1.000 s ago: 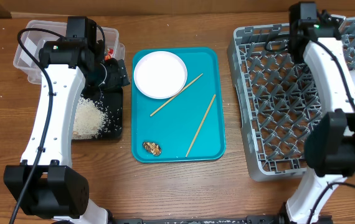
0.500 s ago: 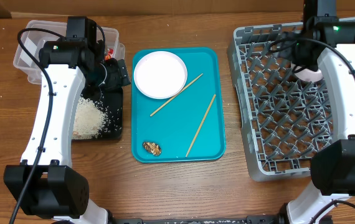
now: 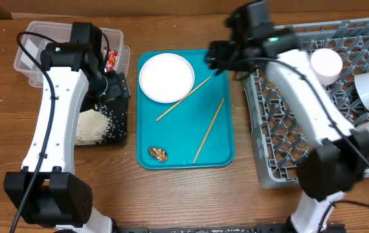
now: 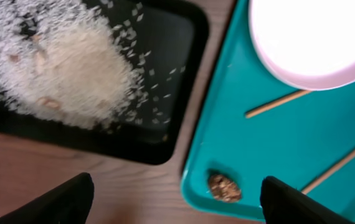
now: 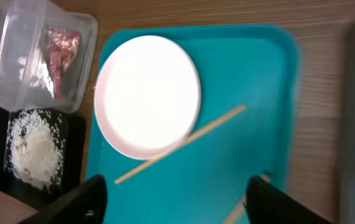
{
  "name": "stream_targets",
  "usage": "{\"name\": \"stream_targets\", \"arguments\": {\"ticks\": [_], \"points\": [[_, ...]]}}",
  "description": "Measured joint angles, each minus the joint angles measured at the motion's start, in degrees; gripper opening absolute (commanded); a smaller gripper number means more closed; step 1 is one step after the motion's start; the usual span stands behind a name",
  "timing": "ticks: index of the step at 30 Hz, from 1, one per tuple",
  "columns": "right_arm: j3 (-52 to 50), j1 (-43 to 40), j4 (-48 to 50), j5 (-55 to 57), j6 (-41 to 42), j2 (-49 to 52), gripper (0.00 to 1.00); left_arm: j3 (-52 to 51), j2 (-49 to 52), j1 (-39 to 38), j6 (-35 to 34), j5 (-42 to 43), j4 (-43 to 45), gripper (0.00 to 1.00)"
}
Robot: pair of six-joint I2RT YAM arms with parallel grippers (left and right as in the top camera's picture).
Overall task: Sort waste into correct bins and load items into the dishwasher
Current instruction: 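Reach the right gripper to the white plate and grasp its edge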
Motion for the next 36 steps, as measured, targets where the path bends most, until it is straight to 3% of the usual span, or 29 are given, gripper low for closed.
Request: {"name": "stream_targets", "arguments": {"ticks": [9,16,25,29,33,36], "points": [[-0.5,6.4,9.8,6.8,3.9,12.6,0.65,0.0,0.0,0.0,-0.8,-3.2,-0.9,0.88],[-0.6,7.5,15.1,9.0,5.1,18.6,0.53,0.0,0.0,0.0,-0.8,-3.6,-0.8,0.89],[-0.6,8.2,15.2,9.7,5.5,20.6,0.38,0.0,0.0,0.0,-0.8,-3.7,-0.8,0.89],[-1.3,8.3,14.8,9.7,5.8,20.6,0.36,0.0,0.0,0.0,-0.8,-3.8,-0.8,0.89],[-3.4,8.3,15.0,9.7,6.2,20.6,0.26,0.0,0.0,0.0,-0.8,-3.8,-0.8,0.89],[-3.8,8.3,15.1,9.7,6.4,20.4,0.11,0.0,0.0,0.0,-0.8,-3.8,-0.8,0.89]]}}
